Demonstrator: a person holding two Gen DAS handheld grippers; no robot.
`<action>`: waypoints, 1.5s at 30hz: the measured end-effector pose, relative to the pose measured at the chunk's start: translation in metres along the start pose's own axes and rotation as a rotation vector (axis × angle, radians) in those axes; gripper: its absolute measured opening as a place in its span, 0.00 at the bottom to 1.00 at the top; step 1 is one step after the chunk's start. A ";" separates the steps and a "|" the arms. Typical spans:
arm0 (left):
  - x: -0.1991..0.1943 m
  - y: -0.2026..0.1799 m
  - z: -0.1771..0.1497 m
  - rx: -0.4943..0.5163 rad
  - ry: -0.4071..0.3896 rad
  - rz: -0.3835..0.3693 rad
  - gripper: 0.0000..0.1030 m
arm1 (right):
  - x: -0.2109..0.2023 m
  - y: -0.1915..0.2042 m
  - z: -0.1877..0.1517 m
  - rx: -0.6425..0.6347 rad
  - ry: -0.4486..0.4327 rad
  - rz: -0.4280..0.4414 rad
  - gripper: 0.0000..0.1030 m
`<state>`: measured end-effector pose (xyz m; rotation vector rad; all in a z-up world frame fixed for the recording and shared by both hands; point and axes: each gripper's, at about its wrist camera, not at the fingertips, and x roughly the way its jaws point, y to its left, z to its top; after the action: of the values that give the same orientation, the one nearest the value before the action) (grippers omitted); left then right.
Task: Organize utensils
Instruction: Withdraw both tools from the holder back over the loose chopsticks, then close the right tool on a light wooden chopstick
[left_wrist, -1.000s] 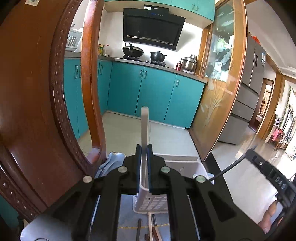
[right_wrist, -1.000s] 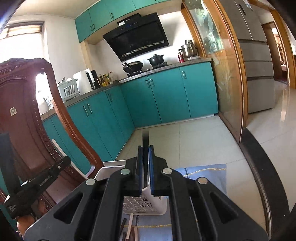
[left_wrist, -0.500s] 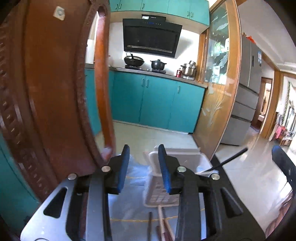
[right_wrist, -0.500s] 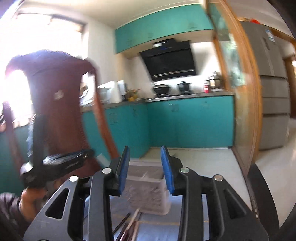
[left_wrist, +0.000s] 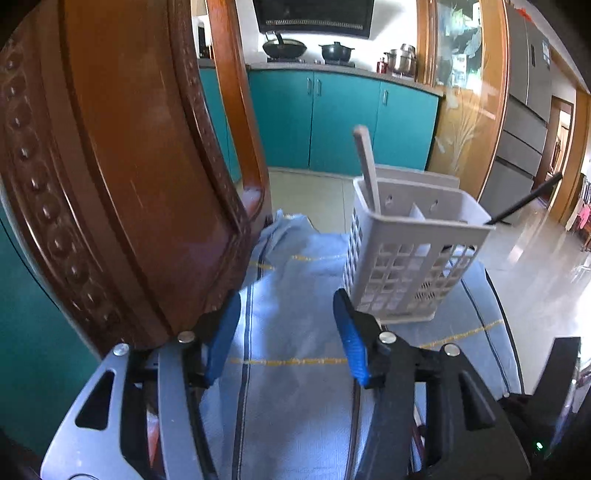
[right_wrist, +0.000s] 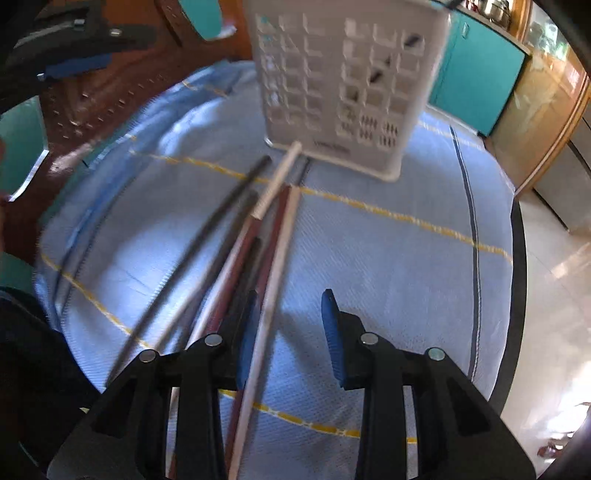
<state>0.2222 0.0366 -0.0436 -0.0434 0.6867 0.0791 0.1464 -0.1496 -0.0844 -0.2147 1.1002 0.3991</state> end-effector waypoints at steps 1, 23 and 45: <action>0.003 -0.004 0.002 0.003 0.008 -0.003 0.51 | 0.000 0.000 0.001 0.004 0.003 0.000 0.34; 0.035 -0.026 -0.032 0.108 0.214 0.020 0.63 | -0.004 -0.019 0.005 0.036 0.006 0.003 0.17; 0.076 -0.033 -0.061 0.104 0.408 -0.067 0.47 | -0.008 -0.042 0.012 0.152 -0.016 0.143 0.11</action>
<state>0.2456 0.0037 -0.1387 0.0185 1.0952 -0.0320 0.1706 -0.1852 -0.0727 0.0017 1.1281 0.4421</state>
